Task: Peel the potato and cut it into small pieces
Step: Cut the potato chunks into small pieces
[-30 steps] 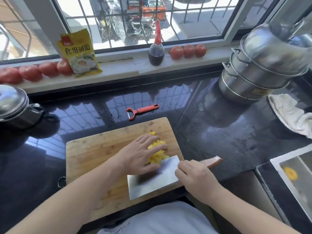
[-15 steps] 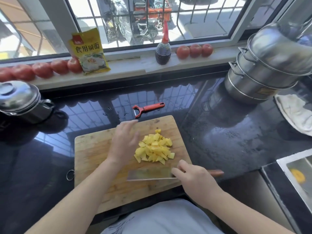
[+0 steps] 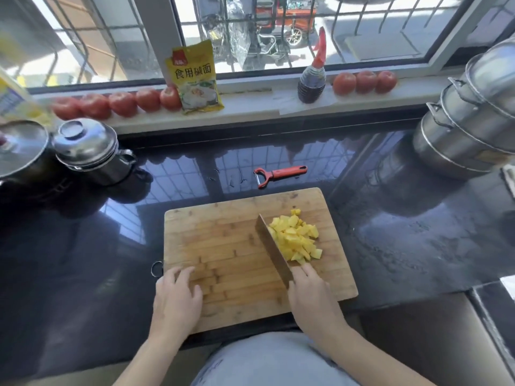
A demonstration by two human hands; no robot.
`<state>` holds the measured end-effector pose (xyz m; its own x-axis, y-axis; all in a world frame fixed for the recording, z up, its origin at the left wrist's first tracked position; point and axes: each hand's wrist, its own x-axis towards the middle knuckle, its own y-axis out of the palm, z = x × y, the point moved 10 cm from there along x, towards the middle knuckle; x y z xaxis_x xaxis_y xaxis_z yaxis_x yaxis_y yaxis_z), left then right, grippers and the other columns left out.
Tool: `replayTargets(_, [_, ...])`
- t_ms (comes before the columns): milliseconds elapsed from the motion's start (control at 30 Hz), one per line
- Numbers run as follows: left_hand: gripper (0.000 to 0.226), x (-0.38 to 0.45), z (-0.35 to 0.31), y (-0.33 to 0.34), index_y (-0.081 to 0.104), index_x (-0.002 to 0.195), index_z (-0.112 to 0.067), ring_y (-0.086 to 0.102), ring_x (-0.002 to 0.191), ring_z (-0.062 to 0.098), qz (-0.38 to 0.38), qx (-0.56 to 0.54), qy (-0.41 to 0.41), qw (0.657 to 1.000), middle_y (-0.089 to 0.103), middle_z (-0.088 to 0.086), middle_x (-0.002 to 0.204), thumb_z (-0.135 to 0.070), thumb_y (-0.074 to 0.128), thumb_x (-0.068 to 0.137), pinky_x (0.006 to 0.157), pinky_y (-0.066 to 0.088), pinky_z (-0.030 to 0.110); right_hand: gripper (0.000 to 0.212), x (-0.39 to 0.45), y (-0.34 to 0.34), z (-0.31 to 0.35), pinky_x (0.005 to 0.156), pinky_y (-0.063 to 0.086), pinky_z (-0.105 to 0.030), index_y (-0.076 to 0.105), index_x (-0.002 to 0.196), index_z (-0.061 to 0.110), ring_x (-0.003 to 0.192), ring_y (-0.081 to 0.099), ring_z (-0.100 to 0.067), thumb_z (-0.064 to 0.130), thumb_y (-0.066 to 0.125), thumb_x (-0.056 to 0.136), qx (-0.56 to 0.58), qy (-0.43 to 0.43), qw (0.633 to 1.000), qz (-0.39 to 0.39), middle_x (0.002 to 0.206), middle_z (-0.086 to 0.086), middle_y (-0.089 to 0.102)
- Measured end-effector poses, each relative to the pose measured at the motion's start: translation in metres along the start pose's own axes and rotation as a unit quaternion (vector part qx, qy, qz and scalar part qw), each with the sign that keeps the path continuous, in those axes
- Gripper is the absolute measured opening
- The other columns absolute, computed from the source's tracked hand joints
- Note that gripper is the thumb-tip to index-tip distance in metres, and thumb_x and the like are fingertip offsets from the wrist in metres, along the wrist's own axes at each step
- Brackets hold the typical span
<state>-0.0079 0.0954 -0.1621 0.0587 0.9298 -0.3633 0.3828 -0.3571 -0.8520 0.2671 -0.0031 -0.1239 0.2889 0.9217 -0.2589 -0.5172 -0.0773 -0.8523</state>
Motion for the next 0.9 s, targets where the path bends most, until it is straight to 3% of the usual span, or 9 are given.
replayTargets(67, [0.048,-0.003,-0.004,0.009,0.058,0.146,-0.02,0.034,0.142,0.03,0.014,0.056,0.014,0.998,0.045,0.008,0.152,-0.027,0.061,0.099,0.116,0.039,0.044,0.015,-0.001,-0.011,-0.008,0.067,0.046,-0.035,0.056,0.106,0.022,0.075,0.056,-0.024,0.014,0.044,0.101,-0.01,0.015,1.0,-0.024,0.102,0.013,0.044])
replayTargets(200, [0.049,0.0,-0.014,0.009,0.055,0.147,-0.021,0.035,0.141,0.033,0.031,0.113,0.03,0.993,0.044,0.012,0.151,-0.033,0.058,0.099,0.109,0.045,0.044,0.013,-0.003,-0.021,-0.015,0.069,0.05,-0.039,0.058,0.104,0.02,0.077,0.057,-0.023,0.015,0.046,0.1,0.007,0.041,0.998,-0.042,0.098,0.007,0.049])
replayTargets(300, [0.045,0.002,-0.018,0.004,0.055,0.144,-0.024,0.037,0.135,0.031,0.04,0.121,0.04,0.991,0.046,0.009,0.146,-0.032,0.055,0.1,0.105,0.047,0.04,0.028,-0.004,-0.034,-0.019,0.063,0.045,-0.023,0.052,0.077,0.03,0.075,0.054,-0.015,0.011,0.051,0.097,0.085,0.058,0.994,-0.035,0.083,0.009,0.048])
replayTargets(367, [0.043,0.003,-0.018,0.001,0.056,0.144,-0.025,0.04,0.133,0.03,0.042,0.131,0.047,0.989,0.047,0.008,0.144,-0.033,0.054,0.101,0.105,0.046,0.037,0.041,-0.003,-0.052,-0.017,0.058,0.042,-0.022,0.044,0.066,0.036,0.068,0.053,-0.012,0.009,0.055,0.095,0.124,0.036,0.991,-0.033,0.075,0.01,0.046])
replayTargets(433, [0.043,0.003,-0.019,0.0,0.057,0.143,-0.025,0.045,0.13,0.029,0.041,0.145,0.054,0.987,0.049,0.007,0.142,-0.034,0.054,0.101,0.103,0.047,0.035,0.035,0.006,-0.074,-0.021,0.063,0.048,-0.027,0.058,0.076,0.04,0.069,0.057,-0.009,0.011,0.058,0.096,0.119,0.014,0.992,-0.05,0.078,0.013,0.052])
replayTargets(533, [0.045,0.001,-0.021,0.0,0.056,0.144,-0.025,0.048,0.131,0.027,0.044,0.166,0.057,0.984,0.05,0.007,0.143,-0.036,0.052,0.101,0.101,0.049,0.033,0.019,0.035,-0.108,-0.052,0.071,0.05,-0.032,0.073,0.103,0.027,0.078,0.061,-0.01,0.015,0.061,0.097,0.069,0.038,0.992,-0.1,0.089,0.015,0.06])
replayTargets(633, [0.044,0.001,-0.024,0.001,0.058,0.143,-0.024,0.052,0.129,0.025,0.044,0.183,0.054,0.981,0.053,0.007,0.141,-0.036,0.05,0.101,0.098,0.05,0.032,0.022,0.065,-0.128,-0.07,0.068,0.043,-0.031,0.075,0.109,0.027,0.081,0.059,-0.016,0.016,0.058,0.099,-0.038,0.014,0.989,-0.141,0.095,0.011,0.064])
replayTargets(733, [0.041,0.002,-0.027,-0.002,0.063,0.138,-0.024,0.058,0.122,0.026,0.036,0.198,0.056,0.978,0.058,0.007,0.135,-0.034,0.052,0.1,0.095,0.05,0.032,0.023,0.088,-0.123,-0.08,0.07,0.049,-0.035,0.074,0.112,0.028,0.082,0.064,-0.023,0.02,0.053,0.102,-0.067,-0.002,0.99,-0.127,0.099,0.01,0.064])
replayTargets(900, [0.043,0.001,-0.029,-0.007,0.06,0.143,-0.028,0.06,0.123,0.02,0.016,0.183,0.063,0.981,0.056,0.003,0.141,-0.036,0.05,0.102,0.096,0.049,0.027,0.025,0.097,-0.106,-0.076,0.063,0.05,-0.034,0.071,0.116,0.032,0.075,0.063,-0.021,0.021,0.053,0.103,-0.109,-0.068,0.988,-0.091,0.098,0.011,0.061])
